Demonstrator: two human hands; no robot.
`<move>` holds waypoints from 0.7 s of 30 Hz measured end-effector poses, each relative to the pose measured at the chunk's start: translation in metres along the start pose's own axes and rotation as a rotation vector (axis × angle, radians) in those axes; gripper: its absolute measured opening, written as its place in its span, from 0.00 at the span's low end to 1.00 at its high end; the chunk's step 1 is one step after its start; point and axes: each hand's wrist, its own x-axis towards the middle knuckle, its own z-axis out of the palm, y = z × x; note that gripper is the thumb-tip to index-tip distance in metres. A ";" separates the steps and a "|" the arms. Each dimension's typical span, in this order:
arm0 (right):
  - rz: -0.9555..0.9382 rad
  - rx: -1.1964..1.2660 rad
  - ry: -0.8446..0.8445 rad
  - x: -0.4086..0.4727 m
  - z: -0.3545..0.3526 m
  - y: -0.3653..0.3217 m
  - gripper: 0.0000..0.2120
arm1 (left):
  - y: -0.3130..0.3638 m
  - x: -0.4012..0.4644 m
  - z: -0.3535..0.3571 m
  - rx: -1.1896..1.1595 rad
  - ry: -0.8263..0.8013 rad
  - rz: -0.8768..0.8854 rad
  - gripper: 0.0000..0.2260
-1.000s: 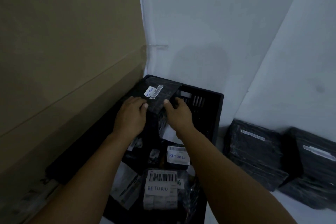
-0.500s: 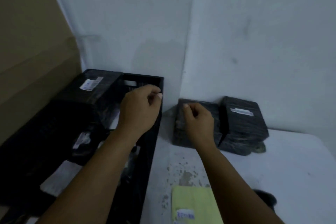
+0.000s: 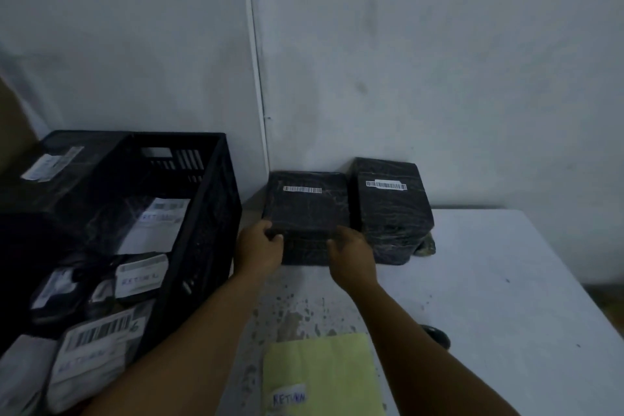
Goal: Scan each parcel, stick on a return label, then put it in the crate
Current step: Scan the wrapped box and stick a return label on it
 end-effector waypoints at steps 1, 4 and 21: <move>-0.014 -0.021 -0.016 0.003 0.004 0.001 0.13 | -0.004 0.004 0.005 0.002 0.012 -0.022 0.14; 0.008 -0.093 -0.097 0.012 0.014 0.005 0.22 | -0.010 0.016 0.016 -0.010 0.039 -0.073 0.14; 0.024 -0.054 -0.038 -0.025 0.026 0.032 0.26 | -0.027 -0.025 0.031 -0.252 0.106 -0.238 0.24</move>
